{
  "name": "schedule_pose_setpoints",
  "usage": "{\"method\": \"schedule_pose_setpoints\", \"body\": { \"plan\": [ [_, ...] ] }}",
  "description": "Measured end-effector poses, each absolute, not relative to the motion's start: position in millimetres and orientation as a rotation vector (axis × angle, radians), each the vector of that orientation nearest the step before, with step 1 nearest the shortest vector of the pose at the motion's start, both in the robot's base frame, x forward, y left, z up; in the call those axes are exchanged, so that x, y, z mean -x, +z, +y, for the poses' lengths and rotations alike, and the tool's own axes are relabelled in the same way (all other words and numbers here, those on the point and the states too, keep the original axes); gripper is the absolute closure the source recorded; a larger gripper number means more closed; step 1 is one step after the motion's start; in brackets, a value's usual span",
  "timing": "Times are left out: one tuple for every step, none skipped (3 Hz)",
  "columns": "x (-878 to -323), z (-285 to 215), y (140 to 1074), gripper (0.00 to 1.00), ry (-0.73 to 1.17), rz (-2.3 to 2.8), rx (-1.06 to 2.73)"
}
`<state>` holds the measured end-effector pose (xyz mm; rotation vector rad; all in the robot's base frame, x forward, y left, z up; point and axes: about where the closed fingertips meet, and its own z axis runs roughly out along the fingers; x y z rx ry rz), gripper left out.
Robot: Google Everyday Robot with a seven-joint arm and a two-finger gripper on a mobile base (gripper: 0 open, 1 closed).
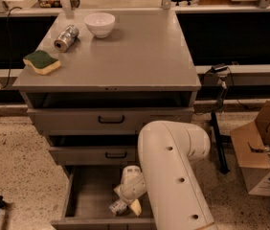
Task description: Pick blue plastic bottle from bottom drawer and place on counter
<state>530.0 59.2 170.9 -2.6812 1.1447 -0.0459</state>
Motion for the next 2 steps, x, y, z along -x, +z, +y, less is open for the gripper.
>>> {"method": "schedule_pose_setpoints", "body": {
  "plan": [
    [-530.0,59.2,174.0,0.00,-0.046,1.145,2.681],
    [-526.5,58.1,179.6,0.00,-0.042,1.154,2.685]
  ]
}}
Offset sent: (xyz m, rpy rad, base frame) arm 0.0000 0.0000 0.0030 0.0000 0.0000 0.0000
